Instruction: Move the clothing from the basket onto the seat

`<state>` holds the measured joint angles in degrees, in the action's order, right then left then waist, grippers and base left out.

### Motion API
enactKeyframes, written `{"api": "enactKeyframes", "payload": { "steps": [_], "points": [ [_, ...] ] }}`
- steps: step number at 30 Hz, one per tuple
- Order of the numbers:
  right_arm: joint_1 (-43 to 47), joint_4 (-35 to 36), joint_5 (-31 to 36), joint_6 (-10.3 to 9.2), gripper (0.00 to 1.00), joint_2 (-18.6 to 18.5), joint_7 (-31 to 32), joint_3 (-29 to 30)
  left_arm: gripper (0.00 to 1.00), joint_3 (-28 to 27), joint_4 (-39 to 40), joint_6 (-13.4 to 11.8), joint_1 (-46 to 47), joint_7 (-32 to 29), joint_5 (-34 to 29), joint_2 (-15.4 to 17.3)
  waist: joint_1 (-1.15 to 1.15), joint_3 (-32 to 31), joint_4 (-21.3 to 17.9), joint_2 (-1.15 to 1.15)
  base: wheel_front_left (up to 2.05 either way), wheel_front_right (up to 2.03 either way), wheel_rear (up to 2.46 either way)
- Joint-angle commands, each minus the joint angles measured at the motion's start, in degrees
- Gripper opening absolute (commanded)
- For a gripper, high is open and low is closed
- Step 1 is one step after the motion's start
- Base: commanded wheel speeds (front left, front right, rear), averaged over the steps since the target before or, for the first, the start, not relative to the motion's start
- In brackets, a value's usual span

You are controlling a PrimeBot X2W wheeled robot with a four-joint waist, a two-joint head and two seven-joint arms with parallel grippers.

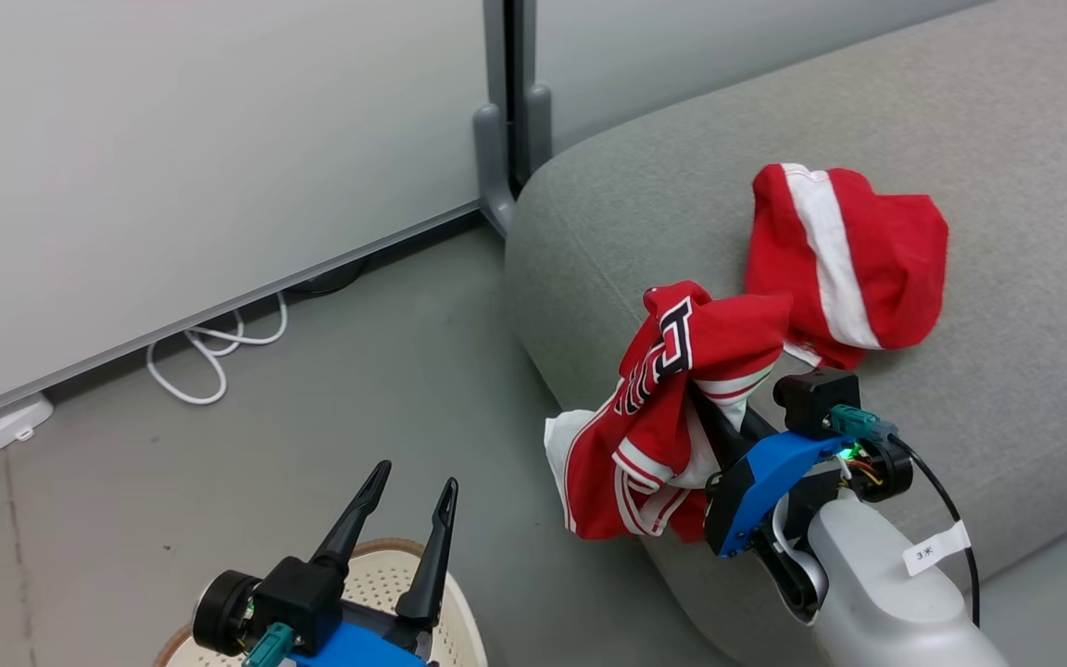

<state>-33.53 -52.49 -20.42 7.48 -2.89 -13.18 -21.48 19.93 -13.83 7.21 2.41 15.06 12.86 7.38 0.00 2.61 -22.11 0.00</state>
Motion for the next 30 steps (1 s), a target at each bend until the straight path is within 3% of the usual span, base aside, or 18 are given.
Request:
{"api": "enactKeyframes", "payload": {
  "steps": [1, 15, 23, 30],
  "points": [
    [-0.63, 0.38, -0.39, 0.03, 0.00, 0.01, -0.22, -0.10, 1.00, 0.05, 0.19, 0.41, 0.55, 0.17, 0.03, 0.35, 0.00, 0.31, -1.09, 0.00, 0.00, 0.00, 0.00],
    [-0.30, 0.02, -1.66, 0.03, 0.00, 0.00, -0.58, -1.46, 1.00, 0.41, 0.40, 0.42, 0.79, 0.17, 0.16, 0.77, 0.00, 0.61, -6.26, 0.00, 0.00, 0.00, 0.00],
    [-0.89, -0.22, -2.28, 0.03, 0.00, 0.00, -0.81, -1.73, 1.00, 1.33, -0.56, 0.27, 2.04, 0.17, 3.08, 3.37, 0.00, 0.85, -6.86, 0.00, 0.00, 0.00, 0.00],
    [-0.93, -0.73, -2.35, 0.03, 0.00, 0.00, -1.13, -1.43, 1.00, 1.52, -1.07, 0.26, 2.69, 0.17, 2.76, 3.25, 0.00, 1.05, -6.37, 0.00, 0.00, 0.00, 0.00]
  ]
}}
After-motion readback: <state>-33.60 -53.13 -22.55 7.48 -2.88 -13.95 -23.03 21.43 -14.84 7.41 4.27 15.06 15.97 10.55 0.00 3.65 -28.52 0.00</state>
